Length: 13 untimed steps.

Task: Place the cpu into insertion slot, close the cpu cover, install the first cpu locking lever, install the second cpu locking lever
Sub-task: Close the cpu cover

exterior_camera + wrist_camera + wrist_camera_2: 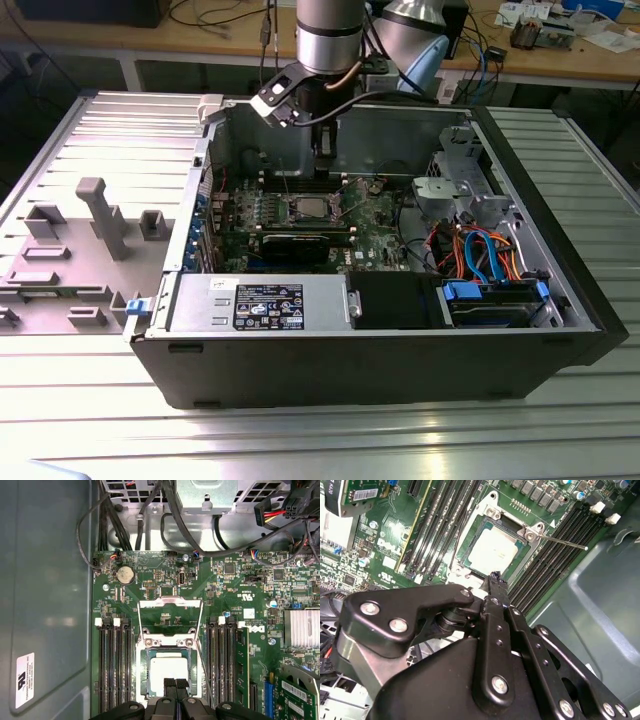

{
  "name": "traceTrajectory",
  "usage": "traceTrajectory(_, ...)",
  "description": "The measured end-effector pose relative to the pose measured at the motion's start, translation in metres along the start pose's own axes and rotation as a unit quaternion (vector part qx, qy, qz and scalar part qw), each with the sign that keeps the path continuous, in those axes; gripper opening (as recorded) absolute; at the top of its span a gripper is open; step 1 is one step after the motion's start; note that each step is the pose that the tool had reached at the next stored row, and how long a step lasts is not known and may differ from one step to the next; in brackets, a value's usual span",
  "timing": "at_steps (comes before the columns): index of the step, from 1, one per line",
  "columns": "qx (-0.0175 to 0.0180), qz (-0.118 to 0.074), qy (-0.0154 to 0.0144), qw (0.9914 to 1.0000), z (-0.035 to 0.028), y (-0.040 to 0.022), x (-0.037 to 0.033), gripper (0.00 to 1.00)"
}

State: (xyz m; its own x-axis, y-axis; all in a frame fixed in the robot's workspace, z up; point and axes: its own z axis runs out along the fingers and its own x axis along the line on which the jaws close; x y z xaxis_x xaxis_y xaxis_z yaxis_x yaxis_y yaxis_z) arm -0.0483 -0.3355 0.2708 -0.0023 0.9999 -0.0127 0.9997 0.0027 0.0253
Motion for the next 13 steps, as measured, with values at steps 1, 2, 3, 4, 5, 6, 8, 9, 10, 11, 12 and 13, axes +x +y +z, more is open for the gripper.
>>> traceTrajectory(1,0.0000,0.000,0.0000,1.00000,0.0000,0.0008,0.0000,0.11)
traceTrajectory(2,0.0001,0.000,0.0000,1.00000,0.0000,0.0012,0.0000,0.11)
traceTrajectory(3,0.0001,0.000,0.0000,1.00000,0.0001,0.0022,0.0000,0.11)
traceTrajectory(4,0.0002,0.000,0.0000,1.00000,0.0001,0.0031,0.0000,0.11)
traceTrajectory(5,0.0003,0.000,0.0000,1.00000,0.0002,0.0047,0.0000,0.11)
traceTrajectory(6,0.0003,0.000,0.0000,1.00000,0.0002,0.0051,0.0000,0.11)
traceTrajectory(8,0.0003,0.000,0.0000,1.00000,0.0002,0.0052,0.0000,0.11)
traceTrajectory(9,0.0003,0.000,0.0000,1.00000,0.0002,0.0053,0.0000,0.11)
traceTrajectory(10,0.0003,0.000,0.0001,1.00000,0.0001,0.0053,0.0000,0.11)
traceTrajectory(11,0.0003,0.000,0.0000,1.00000,-0.0003,0.0054,0.0001,0.11)
traceTrajectory(12,0.0003,0.000,0.0000,1.00000,-0.0008,0.0054,0.0000,0.11)
traceTrajectory(13,0.0003,0.000,0.0000,1.00000,-0.0023,0.0054,0.0000,0.11)
